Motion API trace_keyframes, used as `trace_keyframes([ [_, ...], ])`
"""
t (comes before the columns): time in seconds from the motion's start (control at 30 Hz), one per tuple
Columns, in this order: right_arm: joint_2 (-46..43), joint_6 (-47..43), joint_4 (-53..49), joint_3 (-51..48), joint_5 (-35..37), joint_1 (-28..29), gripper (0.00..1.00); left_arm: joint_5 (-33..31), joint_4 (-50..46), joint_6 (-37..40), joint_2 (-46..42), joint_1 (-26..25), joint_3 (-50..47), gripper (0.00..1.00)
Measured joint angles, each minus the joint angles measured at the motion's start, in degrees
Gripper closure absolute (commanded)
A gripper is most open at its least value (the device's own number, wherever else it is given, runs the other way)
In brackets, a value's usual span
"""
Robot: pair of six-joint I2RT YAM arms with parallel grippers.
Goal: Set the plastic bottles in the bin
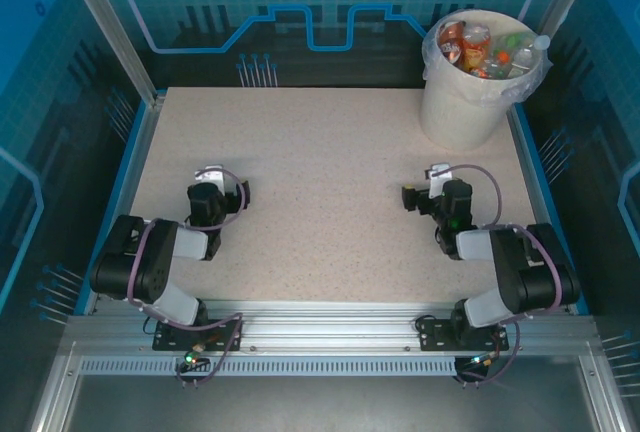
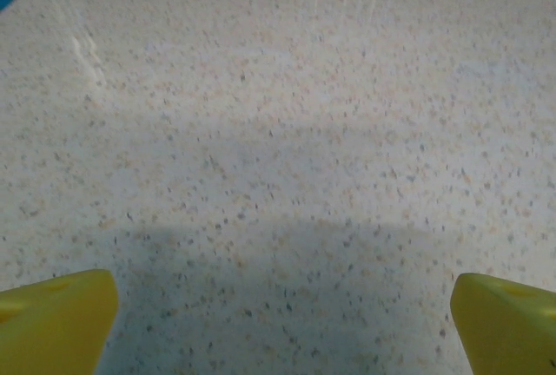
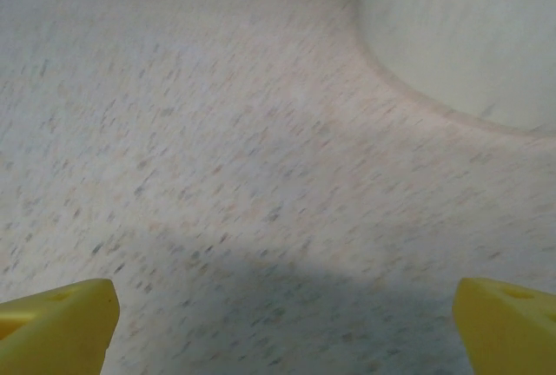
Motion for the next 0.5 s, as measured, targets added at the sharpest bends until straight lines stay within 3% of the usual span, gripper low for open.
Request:
trace_keyframes([
  [0.13, 0.46, 0.02, -0.39, 2.36, -0.81, -2.4, 0.0, -0.46, 1.62, 0.0, 0.0, 0.04, 0.52, 0.01],
  [0.5, 0.46, -0.15, -0.66, 3.52, -2.75, -2.43, 0.0, -0.5, 2.1, 0.0, 0.0, 0.04, 0.52, 0.01],
])
